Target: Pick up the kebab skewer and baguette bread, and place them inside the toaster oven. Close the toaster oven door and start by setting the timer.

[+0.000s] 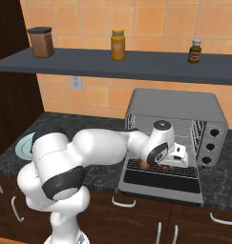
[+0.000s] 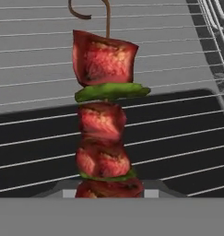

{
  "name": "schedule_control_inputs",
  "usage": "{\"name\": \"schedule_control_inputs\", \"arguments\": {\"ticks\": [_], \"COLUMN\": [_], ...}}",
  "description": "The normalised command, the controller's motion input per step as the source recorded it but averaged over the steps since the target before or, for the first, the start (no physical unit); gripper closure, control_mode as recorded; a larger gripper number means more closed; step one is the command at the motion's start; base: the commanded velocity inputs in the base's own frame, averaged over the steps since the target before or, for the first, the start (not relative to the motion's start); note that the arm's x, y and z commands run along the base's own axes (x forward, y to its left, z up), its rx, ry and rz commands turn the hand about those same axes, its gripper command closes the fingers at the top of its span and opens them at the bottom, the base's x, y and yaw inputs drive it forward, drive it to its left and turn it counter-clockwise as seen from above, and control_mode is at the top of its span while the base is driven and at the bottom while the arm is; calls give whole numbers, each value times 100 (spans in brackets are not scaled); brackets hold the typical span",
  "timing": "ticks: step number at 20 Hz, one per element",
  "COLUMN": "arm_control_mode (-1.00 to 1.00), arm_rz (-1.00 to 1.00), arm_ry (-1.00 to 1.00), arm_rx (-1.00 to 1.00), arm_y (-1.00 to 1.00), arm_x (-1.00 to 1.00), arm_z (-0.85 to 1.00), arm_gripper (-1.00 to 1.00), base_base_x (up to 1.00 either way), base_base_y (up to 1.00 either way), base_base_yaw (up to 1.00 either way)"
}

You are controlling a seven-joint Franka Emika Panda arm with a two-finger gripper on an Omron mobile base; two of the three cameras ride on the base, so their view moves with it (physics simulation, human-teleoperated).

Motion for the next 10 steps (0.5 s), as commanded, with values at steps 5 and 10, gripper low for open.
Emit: {"name": "schedule_control_inputs", "arguments": {"ticks": [5,10], "arm_control_mode": [-100,-100], "arm_rz": [0,0], "arm_ry": [-2,-5], "arm_rx": [0,0], "arm_y": [-19,-11], "arm_x": [0,-9], "arm_z": [-19,-8], "arm_gripper": [100,100], "base_base_x": [0,0], "base_base_y": [0,0], "base_base_yaw": [0,0]}}
